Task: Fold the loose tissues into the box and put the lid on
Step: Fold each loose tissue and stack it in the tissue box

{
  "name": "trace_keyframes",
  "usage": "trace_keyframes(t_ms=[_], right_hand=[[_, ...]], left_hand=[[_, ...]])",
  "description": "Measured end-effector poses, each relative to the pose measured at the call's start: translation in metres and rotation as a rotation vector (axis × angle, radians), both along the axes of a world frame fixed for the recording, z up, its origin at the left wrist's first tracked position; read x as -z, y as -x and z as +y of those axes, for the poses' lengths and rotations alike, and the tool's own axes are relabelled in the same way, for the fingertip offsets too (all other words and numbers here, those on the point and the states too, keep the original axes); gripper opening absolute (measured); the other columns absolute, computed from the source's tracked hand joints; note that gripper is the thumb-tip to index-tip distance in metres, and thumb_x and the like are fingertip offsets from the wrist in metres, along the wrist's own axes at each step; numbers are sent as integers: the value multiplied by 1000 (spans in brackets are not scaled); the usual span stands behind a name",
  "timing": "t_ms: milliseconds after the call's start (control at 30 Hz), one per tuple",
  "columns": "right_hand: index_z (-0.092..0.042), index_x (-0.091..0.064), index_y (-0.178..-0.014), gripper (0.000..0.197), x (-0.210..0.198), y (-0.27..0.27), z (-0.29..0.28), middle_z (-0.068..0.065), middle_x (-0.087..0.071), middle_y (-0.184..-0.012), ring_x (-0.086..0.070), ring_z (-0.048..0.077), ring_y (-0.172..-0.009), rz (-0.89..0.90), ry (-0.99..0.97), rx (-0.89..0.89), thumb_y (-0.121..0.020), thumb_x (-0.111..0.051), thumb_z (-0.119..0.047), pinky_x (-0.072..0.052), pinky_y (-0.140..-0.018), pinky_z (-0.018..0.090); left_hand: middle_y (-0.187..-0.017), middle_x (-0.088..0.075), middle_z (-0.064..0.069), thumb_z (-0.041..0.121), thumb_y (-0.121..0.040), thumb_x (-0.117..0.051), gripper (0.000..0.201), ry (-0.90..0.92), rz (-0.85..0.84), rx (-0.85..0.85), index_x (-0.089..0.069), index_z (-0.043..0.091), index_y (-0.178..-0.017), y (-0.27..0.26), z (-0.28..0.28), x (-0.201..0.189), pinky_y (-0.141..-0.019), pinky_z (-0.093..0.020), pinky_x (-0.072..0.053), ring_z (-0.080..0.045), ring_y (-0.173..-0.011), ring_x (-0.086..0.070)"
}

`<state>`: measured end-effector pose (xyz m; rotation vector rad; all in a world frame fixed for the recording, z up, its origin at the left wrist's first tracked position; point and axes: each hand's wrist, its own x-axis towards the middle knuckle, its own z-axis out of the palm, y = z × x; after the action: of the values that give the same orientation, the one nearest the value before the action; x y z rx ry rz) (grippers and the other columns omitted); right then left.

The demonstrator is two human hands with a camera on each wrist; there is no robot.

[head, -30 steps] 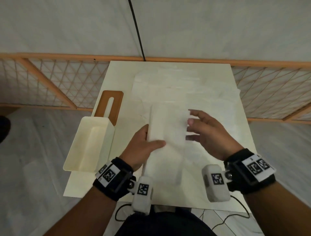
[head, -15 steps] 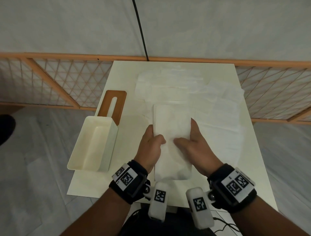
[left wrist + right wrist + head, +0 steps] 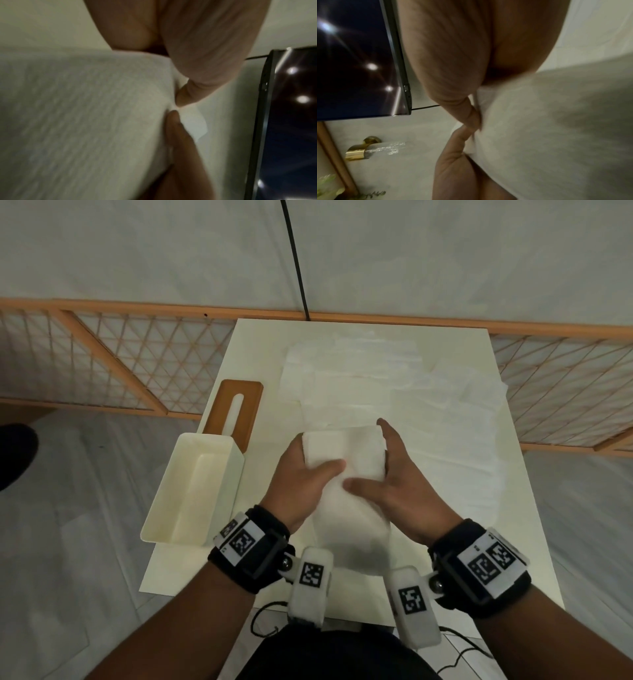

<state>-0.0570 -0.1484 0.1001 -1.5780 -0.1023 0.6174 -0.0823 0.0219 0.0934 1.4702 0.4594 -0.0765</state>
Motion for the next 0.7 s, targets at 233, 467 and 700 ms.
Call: trace_keyframes(t_ms=[233,467,700], right_hand=[[-22,-54,-135,72,12,4,-17,14,-75,-108,-71,36,-101,82,-109,7,-75,-78,10,-58,-90,46],[2,-64,-115,35,4,-14,-28,21,-71,-113,-71,33,-100,172,-424,299,-80,-63,3,-59,-82,41],[-11,-60,-118,24,10,-13,-25,8,-72,-106,-70,23,-90,240,-263,215,-95,-58,-7,-57,-71,37]], left_hand=[[-130,-65,-13,7,-91,-63,48,375,-102,-260,-53,13,-138,-15,34,-9,-96,-50,-54,-31,-118,-64],[-138,-56,-22,11,-68,-73,81,560,-88,-17,-45,4,-144,15,63,-18,-96,-52,-53,-40,-125,-56],[-106,-74,-11,11,-64,-67,54,215,83,-1,-64,10,-117,23,54,-10,-72,-40,-60,-30,-98,-71]])
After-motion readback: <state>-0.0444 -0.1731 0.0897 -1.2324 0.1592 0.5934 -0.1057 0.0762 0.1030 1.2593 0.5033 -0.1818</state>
